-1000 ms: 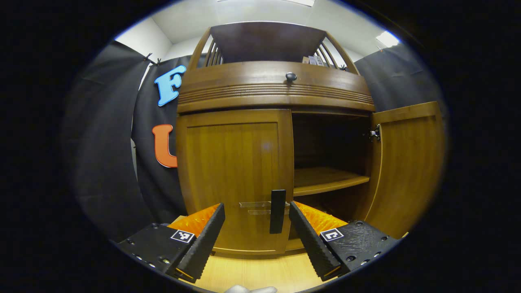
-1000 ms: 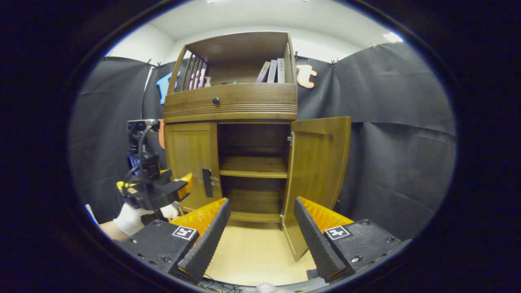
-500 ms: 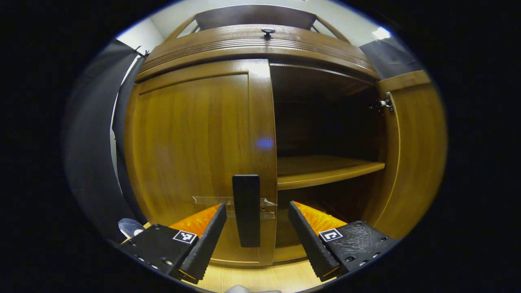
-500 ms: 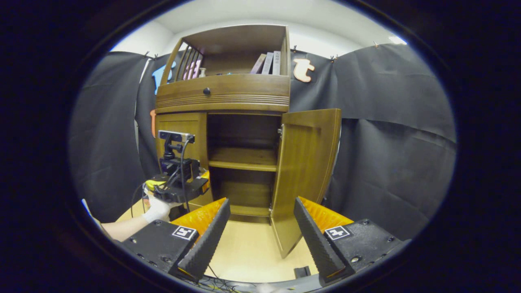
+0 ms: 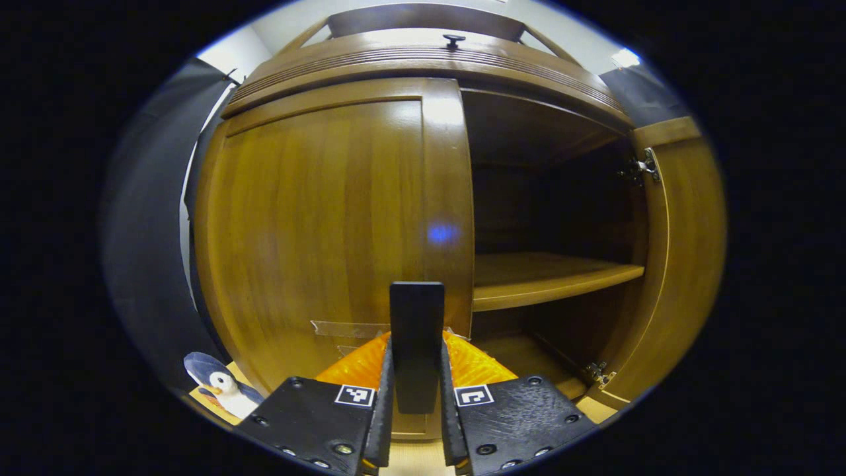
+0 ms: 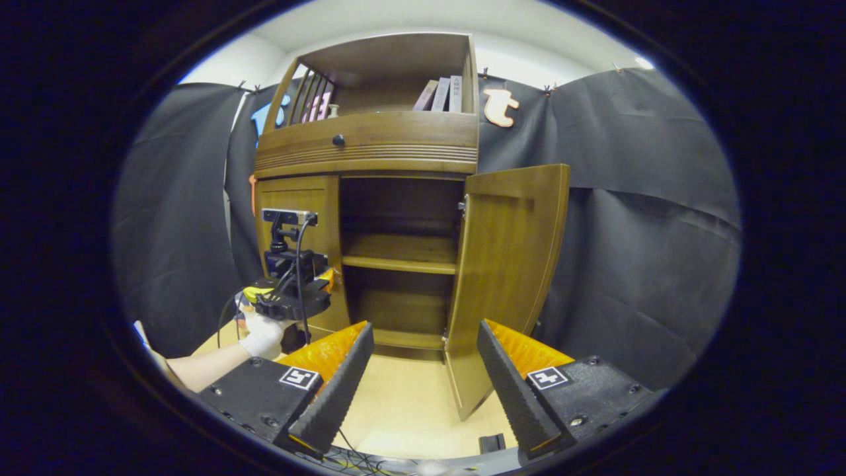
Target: Open the right door of the double-door shoe cabinet with the right hand, and open the left door with the left hand.
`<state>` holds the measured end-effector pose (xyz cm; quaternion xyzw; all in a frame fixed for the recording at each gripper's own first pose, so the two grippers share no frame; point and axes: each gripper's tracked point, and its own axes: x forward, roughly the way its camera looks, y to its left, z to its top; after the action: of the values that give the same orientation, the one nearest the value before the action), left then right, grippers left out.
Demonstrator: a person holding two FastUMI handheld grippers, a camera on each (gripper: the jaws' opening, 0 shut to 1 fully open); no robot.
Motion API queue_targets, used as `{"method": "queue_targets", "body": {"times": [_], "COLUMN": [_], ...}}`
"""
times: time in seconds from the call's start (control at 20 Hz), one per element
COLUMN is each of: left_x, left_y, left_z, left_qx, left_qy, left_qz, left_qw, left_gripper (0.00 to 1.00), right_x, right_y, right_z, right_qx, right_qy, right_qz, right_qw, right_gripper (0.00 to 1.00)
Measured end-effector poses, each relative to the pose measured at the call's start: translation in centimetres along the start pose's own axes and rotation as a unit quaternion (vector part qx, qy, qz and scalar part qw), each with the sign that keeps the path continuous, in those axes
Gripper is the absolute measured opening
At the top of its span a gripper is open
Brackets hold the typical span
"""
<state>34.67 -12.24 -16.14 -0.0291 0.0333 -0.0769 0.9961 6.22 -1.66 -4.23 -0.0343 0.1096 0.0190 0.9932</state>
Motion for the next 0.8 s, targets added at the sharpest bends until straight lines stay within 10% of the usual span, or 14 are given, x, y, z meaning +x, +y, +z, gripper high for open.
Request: {"method": "queue_targets", "body": {"times": [0.05, 0.1, 0.25, 0.8], "left_x": [-0.4, -0.8, -2.1, -13.1], "left_y": [0.0, 0.1, 0.2, 4.6], "left_z": [0.0, 0.0, 0.2, -0.3], "left_qx": [0.000, 0.004, 0.001, 0.008], "left_qy": [0.004, 0.002, 0.003, 0.001], "left_qz": [-0.001, -0.001, -0.008, -0.026], "left_qw": [1.000, 1.000, 1.000, 1.000], "left_gripper": [0.19, 0.35, 0.22, 0.29], "right_x": [0.0, 0.2, 0.2, 0.1], "right_y": [0.2, 0.4, 1.1, 4.6], "right_z": [0.1, 0.1, 0.4, 0.2], "right_qx": [0.000, 0.000, 0.004, 0.006], "right_qy": [0.000, -0.001, -0.006, -0.009], "right_qz": [0.003, 0.006, 0.017, 0.069], "right_qw": [1.000, 1.000, 1.000, 0.998], "right_gripper": [1.00, 1.00, 1.00, 1.00]}}
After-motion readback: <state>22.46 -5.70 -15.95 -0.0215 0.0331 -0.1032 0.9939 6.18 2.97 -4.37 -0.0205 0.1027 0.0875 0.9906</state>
